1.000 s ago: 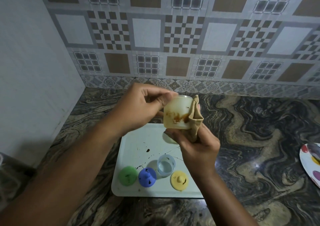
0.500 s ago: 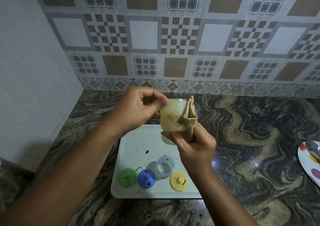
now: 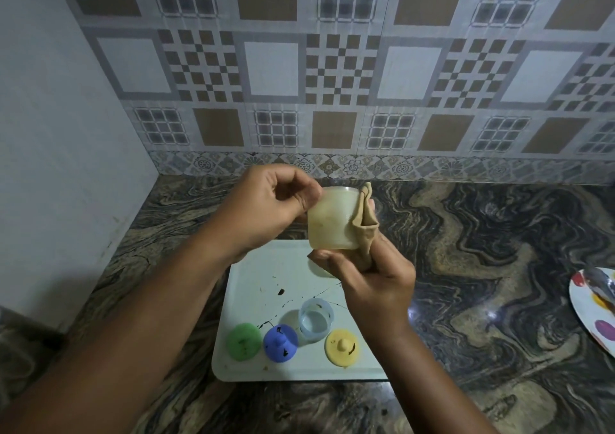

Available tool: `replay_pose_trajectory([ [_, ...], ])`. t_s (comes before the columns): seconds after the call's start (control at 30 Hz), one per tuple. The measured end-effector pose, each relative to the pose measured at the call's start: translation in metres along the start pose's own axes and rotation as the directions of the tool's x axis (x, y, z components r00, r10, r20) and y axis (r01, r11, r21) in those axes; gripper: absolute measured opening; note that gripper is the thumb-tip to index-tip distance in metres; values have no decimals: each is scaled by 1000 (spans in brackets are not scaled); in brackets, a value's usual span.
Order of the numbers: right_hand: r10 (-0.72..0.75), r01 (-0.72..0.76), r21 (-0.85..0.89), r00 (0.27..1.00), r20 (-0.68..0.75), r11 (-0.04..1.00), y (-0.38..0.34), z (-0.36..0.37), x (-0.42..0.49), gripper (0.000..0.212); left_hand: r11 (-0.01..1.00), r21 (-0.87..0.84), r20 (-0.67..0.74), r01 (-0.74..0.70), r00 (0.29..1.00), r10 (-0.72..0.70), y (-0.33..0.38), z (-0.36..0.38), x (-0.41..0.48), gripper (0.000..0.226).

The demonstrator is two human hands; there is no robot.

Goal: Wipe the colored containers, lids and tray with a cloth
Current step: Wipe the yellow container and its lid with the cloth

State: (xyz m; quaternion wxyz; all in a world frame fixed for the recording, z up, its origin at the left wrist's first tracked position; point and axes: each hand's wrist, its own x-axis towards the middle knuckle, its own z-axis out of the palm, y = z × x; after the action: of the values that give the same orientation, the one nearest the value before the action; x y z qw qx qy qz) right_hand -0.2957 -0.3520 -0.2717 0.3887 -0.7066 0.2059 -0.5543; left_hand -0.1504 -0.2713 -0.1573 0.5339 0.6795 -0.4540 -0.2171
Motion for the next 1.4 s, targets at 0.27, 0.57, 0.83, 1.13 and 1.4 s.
replay_pose_trajectory([
  [0.27, -10, 11, 45, 1000, -22, 999, -3, -2, 0, 68, 989, 129, -22, -76, 997, 79, 9, 11, -9, 12],
  [0.57, -204, 203, -135, 979, 6, 970, -6, 1, 4, 68, 983, 177, 7, -50, 999, 50, 12, 4, -1, 16],
  [0.83, 79, -76, 108, 997, -21, 991, -2, -4, -3, 56, 998, 66, 28, -12, 1000, 10, 15, 3, -8, 17],
  [1.13, -292, 300, -249, 954, 71, 921, -11, -2, 6, 76, 965, 239, -48, -110, 991, 125, 13, 8, -6, 13],
  [1.4, 139, -140, 152, 990, 18, 978, -12, -6, 2, 70, 998, -61, 58, 34, 998, -31, 5, 4, -4, 22],
])
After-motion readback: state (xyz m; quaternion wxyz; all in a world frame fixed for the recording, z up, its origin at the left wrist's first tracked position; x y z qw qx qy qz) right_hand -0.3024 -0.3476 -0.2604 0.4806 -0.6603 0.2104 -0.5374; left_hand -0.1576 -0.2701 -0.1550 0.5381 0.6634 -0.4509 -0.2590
